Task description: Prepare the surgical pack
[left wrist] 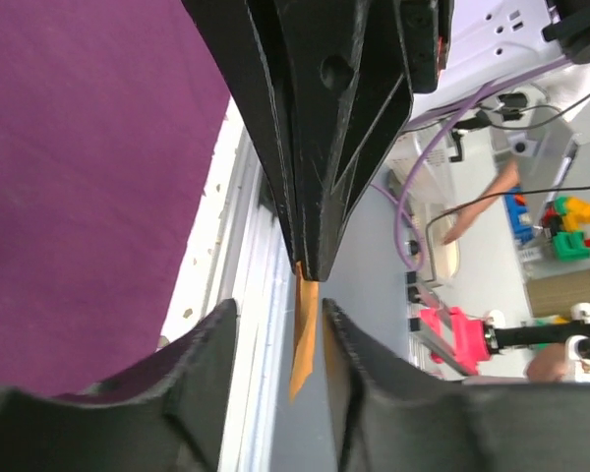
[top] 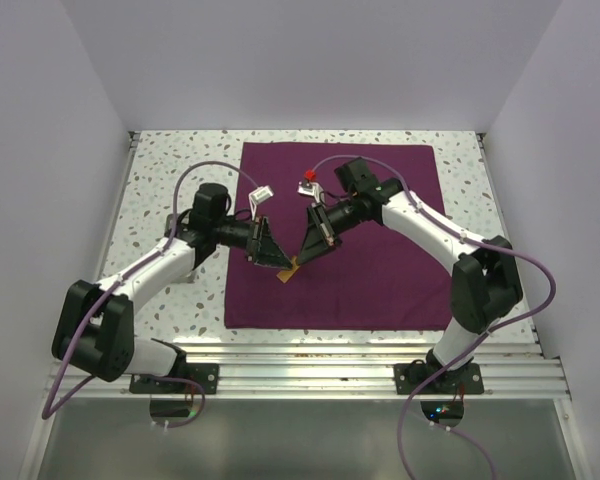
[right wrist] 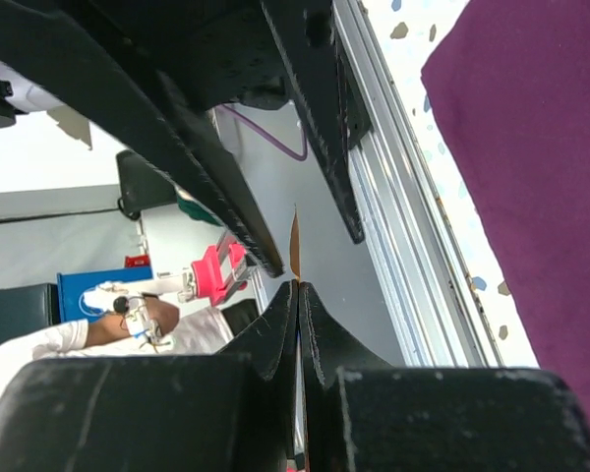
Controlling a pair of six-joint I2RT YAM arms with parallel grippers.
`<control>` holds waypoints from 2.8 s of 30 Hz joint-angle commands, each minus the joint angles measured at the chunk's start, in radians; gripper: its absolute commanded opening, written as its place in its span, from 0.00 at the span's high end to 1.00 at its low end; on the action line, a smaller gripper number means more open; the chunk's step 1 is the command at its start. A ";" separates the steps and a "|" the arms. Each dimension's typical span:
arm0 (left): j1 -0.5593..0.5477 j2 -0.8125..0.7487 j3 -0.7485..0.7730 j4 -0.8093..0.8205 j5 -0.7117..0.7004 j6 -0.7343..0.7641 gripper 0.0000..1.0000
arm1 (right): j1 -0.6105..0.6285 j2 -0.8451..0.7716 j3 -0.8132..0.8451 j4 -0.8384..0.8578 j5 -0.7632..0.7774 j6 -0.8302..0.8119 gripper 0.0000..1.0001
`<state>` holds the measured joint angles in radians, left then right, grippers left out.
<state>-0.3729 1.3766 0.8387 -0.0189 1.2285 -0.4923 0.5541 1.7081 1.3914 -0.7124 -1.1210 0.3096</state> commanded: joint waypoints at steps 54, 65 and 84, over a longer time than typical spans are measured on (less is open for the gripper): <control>0.566 0.441 0.619 -0.757 -1.078 0.265 0.45 | -0.289 0.363 0.354 -0.004 0.739 0.275 0.43; 0.411 0.363 0.518 -0.650 -0.916 0.206 0.44 | -0.405 0.626 0.688 0.024 0.764 0.131 0.41; 0.379 0.364 0.491 -0.624 -0.811 0.222 0.46 | -0.405 0.688 0.666 0.106 0.682 -0.001 0.40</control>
<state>0.0051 1.7634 1.3079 -0.6678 0.3882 -0.2771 0.1505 2.4325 2.0640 -0.6315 -0.4213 0.3576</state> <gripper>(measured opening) 0.543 0.597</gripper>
